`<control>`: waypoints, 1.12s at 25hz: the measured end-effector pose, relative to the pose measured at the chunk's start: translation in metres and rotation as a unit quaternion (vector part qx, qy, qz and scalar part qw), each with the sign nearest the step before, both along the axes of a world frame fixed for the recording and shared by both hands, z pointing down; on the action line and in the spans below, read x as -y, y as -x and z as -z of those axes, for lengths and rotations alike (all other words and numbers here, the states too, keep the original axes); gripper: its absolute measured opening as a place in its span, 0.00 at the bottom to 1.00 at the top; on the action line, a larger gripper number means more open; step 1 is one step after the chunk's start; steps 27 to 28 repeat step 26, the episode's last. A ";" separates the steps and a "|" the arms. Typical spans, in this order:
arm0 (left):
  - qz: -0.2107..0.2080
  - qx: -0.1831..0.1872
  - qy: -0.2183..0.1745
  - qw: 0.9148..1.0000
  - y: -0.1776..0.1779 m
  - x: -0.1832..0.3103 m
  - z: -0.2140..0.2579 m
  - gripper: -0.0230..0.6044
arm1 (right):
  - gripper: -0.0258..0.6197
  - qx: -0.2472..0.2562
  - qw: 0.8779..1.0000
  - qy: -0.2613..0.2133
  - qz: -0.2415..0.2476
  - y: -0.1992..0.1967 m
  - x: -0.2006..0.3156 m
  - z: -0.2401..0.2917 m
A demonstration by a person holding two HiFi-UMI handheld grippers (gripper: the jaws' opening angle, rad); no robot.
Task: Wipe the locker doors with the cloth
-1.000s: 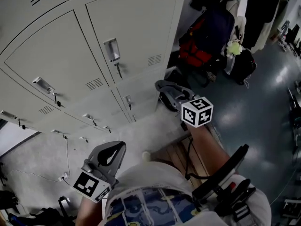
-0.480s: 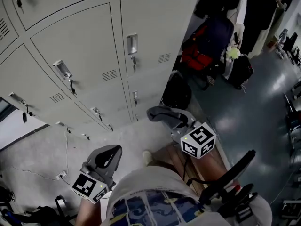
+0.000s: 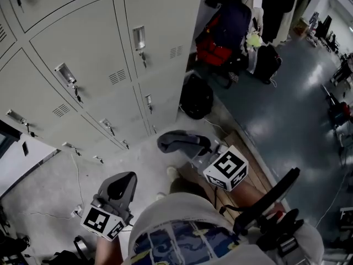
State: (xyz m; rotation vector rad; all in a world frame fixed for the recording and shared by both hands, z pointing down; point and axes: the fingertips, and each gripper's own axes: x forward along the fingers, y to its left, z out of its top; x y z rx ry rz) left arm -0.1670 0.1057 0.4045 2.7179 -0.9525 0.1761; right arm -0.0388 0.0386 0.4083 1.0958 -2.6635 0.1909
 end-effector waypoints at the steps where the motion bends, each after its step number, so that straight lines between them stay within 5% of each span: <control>1: -0.002 0.000 0.001 1.000 0.001 -0.004 -0.001 0.04 | 0.18 -0.005 1.000 -0.002 0.003 0.003 -0.006 0.000; 16: -0.002 0.000 0.007 1.000 0.013 -0.041 -0.012 0.04 | 0.18 -0.028 0.998 -0.004 0.051 0.044 -0.055 -0.007; 28: -0.043 -0.008 0.031 0.999 0.018 -0.091 -0.029 0.04 | 0.18 -0.041 0.998 0.039 0.017 0.043 -0.118 -0.025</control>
